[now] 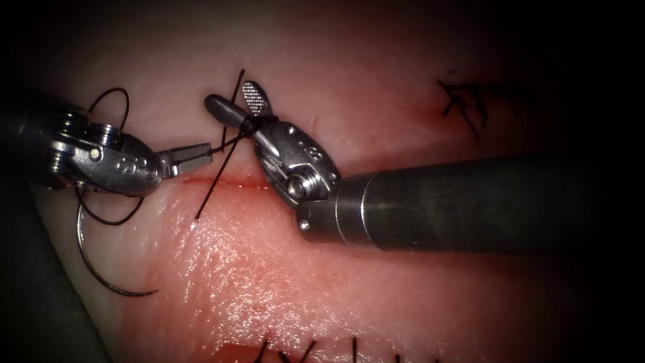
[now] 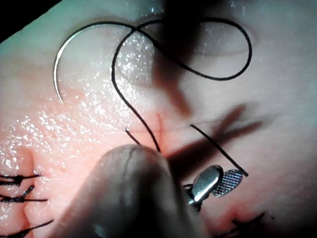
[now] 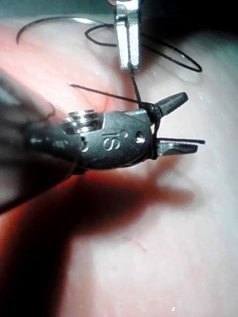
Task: Wound Closure
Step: Grab the short tail with the right gripper
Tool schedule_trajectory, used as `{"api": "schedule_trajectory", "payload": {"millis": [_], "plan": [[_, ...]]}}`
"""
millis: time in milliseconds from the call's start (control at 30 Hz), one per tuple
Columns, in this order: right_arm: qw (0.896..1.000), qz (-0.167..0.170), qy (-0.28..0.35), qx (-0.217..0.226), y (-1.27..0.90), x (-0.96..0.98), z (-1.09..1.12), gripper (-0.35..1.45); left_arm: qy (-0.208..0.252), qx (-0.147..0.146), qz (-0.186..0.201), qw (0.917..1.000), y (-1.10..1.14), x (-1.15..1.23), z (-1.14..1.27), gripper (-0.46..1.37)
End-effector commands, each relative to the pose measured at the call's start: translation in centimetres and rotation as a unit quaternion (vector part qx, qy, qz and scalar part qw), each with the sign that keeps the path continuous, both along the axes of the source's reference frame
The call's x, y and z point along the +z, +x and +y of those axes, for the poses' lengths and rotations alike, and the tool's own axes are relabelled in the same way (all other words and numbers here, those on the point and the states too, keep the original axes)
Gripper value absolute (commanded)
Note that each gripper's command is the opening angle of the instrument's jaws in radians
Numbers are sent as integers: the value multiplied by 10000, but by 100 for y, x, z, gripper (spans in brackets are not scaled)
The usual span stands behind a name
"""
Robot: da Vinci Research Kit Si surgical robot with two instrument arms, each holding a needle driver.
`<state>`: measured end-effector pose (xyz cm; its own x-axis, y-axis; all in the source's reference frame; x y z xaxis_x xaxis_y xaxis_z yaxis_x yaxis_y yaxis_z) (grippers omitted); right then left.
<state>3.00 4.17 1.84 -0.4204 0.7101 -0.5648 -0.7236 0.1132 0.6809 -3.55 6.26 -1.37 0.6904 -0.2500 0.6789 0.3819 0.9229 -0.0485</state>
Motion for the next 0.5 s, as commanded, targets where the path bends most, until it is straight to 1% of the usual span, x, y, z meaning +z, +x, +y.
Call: {"api": "schedule_trajectory", "payload": {"millis": [33, 167, 233, 300, 367, 400, 433, 467, 500], "plan": [[10000, 18, 31, -7, 1, 1, 1, 82, -11, -9, 6, 10000, 0, 1, 0, -35], [9999, 37, 144, -89, 7, 10, 6, 79, -11, -10, 2, 10000, -1, 2, 2, -35], [9997, 32, 172, -146, 15, 16, 8, 78, -9, -7, -1, 10000, -1, 2, 2, -35], [9996, 39, 200, -215, 25, 22, 10, 72, -9, -2, -5, 10000, 1, 2, 2, -35], [9995, 41, 214, -248, 31, 24, 11, 60, -8, 6, -10, 10000, 2, 2, 2, -35], [9994, 53, 207, -267, 36, 25, 11, 33, -6, 14, -14, 10000, 4, 2, 3, -35], [9993, 57, 216, -287, 39, 25, 11, -18, -4, 25, -21, 10000, 7, 2, 3, -35], [9992, 64, 269, -296, 40, 24, 9, -35, -2, 36, -26, 10000, 9, 3, 4, -35], [9990, 71, 325, -303, 41, 21, 7, -35, 0, 48, -33, 10000, 12, 3, 4, -35]]}}
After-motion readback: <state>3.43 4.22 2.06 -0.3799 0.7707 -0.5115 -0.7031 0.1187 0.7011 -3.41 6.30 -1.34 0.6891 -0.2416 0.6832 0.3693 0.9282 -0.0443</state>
